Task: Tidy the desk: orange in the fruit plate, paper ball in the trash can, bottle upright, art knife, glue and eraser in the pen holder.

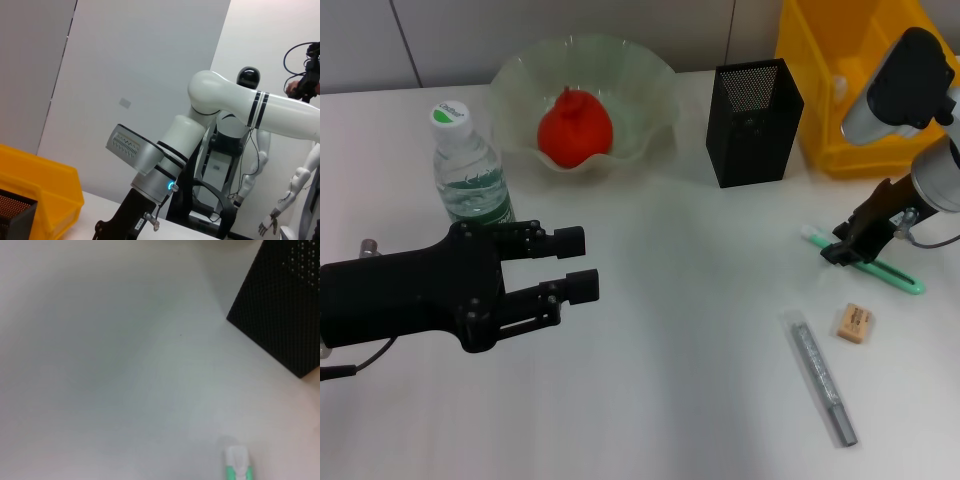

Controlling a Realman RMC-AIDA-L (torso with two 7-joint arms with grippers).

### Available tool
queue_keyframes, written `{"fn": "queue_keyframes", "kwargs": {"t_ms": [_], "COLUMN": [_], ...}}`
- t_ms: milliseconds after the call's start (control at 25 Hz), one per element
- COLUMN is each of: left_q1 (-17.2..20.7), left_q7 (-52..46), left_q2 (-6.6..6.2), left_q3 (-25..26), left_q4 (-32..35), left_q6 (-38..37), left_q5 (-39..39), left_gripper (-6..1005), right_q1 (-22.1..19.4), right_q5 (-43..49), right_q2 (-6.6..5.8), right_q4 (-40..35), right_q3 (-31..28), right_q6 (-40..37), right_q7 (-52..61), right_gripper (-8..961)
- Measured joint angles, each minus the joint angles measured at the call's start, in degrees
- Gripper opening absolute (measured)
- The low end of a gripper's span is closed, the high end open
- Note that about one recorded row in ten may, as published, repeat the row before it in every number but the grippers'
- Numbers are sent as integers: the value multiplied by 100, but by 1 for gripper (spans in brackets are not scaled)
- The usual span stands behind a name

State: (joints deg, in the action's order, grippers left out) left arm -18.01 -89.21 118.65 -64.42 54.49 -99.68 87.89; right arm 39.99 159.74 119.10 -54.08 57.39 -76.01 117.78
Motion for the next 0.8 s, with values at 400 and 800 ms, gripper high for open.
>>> {"fn": "queue_keyframes", "kwargs": {"t_ms": [400, 800], "left_q1": [13, 21], "left_q7": [0, 0], "left_q2": [0, 0], "left_q3": [-14, -1], "left_q4": [0, -34], "left_q6": [8, 11], "left_q5": [0, 0], "left_gripper": [485, 485], "right_q1": [0, 0], "right_q5": [2, 12], "right_q2": [0, 0], "right_q4": [29, 47], "right_q3": [0, 0], "right_q6": [18, 113], "right_q7": [-1, 50], "right_gripper": [281, 193]}}
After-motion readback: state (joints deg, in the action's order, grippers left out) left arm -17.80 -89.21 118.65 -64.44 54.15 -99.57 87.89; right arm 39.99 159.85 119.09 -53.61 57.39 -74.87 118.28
